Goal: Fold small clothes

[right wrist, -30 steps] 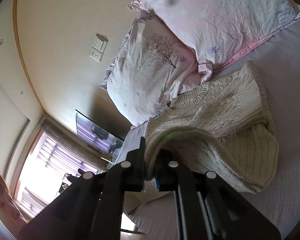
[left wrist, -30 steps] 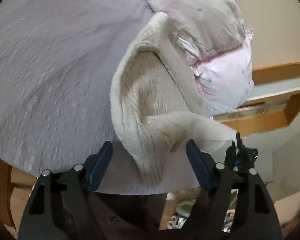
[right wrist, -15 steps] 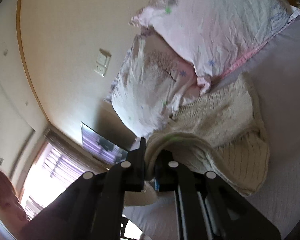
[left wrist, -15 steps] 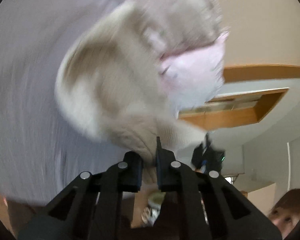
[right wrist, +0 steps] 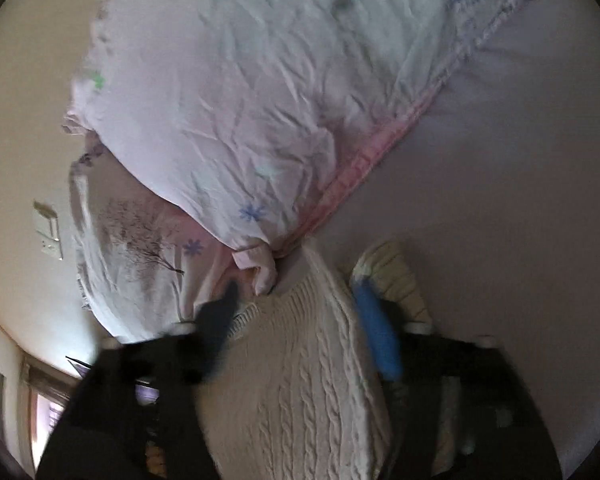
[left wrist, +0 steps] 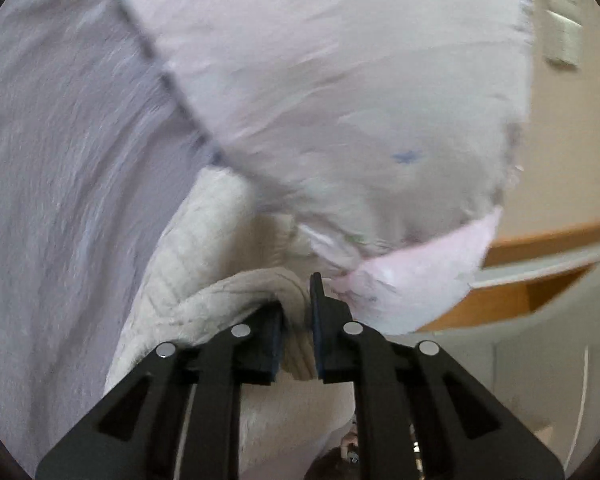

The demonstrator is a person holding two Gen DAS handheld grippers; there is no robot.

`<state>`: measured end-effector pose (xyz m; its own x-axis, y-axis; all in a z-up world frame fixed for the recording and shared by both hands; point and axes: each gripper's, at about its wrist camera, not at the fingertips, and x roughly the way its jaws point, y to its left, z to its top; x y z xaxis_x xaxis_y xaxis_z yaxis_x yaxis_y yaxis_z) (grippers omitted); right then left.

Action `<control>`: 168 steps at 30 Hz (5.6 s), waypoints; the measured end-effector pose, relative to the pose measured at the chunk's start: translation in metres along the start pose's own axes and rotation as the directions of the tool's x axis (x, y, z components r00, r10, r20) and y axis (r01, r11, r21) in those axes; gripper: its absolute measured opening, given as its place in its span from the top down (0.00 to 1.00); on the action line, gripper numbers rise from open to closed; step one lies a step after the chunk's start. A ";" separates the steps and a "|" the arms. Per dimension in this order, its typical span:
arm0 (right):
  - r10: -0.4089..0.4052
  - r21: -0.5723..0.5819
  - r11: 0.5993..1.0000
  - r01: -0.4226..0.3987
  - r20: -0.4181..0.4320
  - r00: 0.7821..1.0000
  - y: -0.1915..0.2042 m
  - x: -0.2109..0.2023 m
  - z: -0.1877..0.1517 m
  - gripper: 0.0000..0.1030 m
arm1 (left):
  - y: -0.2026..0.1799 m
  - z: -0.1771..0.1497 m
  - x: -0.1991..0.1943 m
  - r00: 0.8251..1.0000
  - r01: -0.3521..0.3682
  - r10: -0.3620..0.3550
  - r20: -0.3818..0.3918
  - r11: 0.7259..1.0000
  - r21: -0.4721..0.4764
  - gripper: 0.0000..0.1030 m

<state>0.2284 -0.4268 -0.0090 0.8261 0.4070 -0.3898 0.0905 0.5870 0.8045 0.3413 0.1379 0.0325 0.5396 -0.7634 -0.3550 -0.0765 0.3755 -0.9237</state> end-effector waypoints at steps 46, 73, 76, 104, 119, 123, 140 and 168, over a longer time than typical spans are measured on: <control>-0.400 -0.545 0.752 0.371 0.070 0.914 0.063 0.016 -0.075 0.50 | 0.020 -0.041 -0.018 0.948 -0.283 0.306 -0.085 0.936 0.210 0.28; -0.140 -0.171 0.975 0.142 0.023 0.990 -0.026 -0.099 0.004 0.26 | -0.158 -0.175 0.198 0.892 0.279 -0.134 -0.431 0.915 0.292 0.75; -0.046 -0.077 0.996 0.037 -0.128 0.991 -0.034 -0.076 0.011 0.21 | -0.138 -0.136 0.148 0.981 0.060 0.011 -0.194 0.931 0.359 0.44; 0.090 -0.159 0.977 -0.144 -0.306 0.948 0.029 -0.009 -0.020 0.71 | -0.068 -0.141 0.182 0.917 -0.055 0.164 -0.364 0.955 0.291 0.60; -0.119 -0.433 0.901 -0.001 -0.250 0.961 0.112 0.033 -0.065 0.52 | -0.100 -0.130 0.032 0.929 -0.362 0.319 0.188 0.679 0.639 0.39; -0.218 -0.516 0.855 0.050 -0.270 0.938 0.123 0.063 -0.089 0.90 | -0.110 -0.161 0.071 0.928 -0.336 0.346 0.142 0.608 0.719 0.38; -0.219 -0.663 0.746 0.069 -0.146 0.965 0.161 0.010 -0.114 0.51 | -0.091 -0.179 0.031 0.949 -0.278 0.302 0.091 0.662 0.696 0.25; -0.594 -0.711 0.542 0.448 0.054 0.803 0.113 0.008 -0.230 0.02 | -0.040 -0.237 0.078 0.661 -0.651 0.690 0.293 0.335 0.681 0.01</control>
<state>0.1173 -0.1960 -0.0245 0.6394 -0.0596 -0.7666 0.0240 0.9981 -0.0576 0.1877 -0.0612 0.0080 0.5498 -0.0916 -0.8303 0.1935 0.9809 0.0199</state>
